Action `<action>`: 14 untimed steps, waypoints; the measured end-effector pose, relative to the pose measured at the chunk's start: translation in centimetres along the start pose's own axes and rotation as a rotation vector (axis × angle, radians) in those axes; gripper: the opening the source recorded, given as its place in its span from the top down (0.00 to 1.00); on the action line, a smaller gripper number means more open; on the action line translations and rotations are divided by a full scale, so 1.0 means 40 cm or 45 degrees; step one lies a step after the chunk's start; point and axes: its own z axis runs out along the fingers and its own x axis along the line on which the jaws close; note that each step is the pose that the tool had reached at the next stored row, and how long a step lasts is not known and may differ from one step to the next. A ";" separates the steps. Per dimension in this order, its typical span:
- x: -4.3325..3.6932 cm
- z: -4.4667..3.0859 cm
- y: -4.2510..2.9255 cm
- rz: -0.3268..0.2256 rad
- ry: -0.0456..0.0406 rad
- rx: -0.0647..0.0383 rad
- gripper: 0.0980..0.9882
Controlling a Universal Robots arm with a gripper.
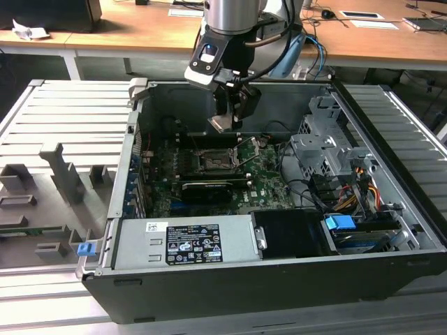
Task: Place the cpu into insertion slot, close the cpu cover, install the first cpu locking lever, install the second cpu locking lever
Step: 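Place the cpu into insertion slot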
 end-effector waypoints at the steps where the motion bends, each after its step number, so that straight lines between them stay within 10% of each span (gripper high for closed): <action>1: 0.000 0.001 0.000 0.000 0.000 0.000 0.52; 14: 0.000 0.015 -0.001 0.000 0.000 0.000 0.52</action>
